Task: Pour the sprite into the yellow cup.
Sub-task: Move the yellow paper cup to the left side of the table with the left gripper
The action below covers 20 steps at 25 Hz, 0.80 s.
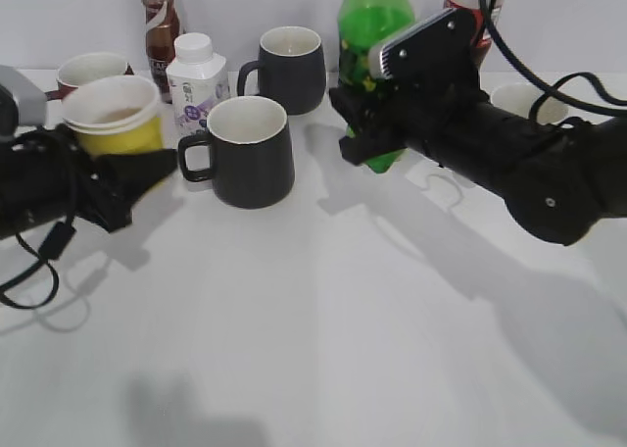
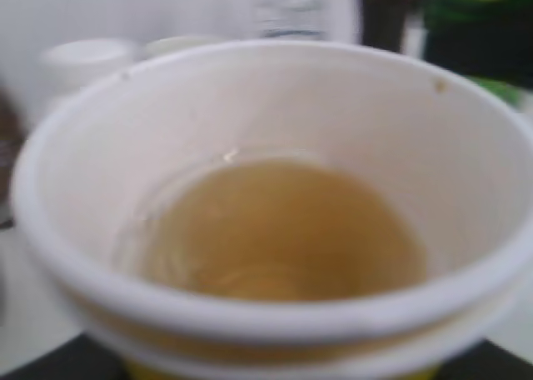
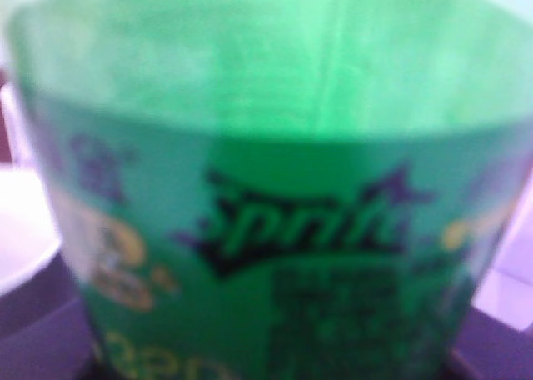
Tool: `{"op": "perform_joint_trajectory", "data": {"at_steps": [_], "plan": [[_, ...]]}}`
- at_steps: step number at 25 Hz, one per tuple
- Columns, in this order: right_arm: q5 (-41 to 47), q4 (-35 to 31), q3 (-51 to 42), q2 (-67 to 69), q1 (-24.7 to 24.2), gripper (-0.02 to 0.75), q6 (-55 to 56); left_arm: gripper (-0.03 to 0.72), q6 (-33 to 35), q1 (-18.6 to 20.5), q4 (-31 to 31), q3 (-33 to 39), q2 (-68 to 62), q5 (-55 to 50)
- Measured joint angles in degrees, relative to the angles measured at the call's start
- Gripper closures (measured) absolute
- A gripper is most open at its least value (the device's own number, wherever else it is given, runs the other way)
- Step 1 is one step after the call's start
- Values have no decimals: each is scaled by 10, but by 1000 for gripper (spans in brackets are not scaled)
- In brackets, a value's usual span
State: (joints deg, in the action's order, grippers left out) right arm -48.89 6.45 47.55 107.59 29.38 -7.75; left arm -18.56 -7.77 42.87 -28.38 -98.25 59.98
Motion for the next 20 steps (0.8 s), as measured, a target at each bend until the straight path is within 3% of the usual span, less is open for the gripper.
{"op": "perform_joint_trajectory", "data": {"at_steps": [10,20], "plan": [[-7,-75,18,8,0,312,22,276,87,16,-131,1,-12,-19],[-7,-100,18,9,0,312,24,278,106,16,-155,-35,-113,39]]}}
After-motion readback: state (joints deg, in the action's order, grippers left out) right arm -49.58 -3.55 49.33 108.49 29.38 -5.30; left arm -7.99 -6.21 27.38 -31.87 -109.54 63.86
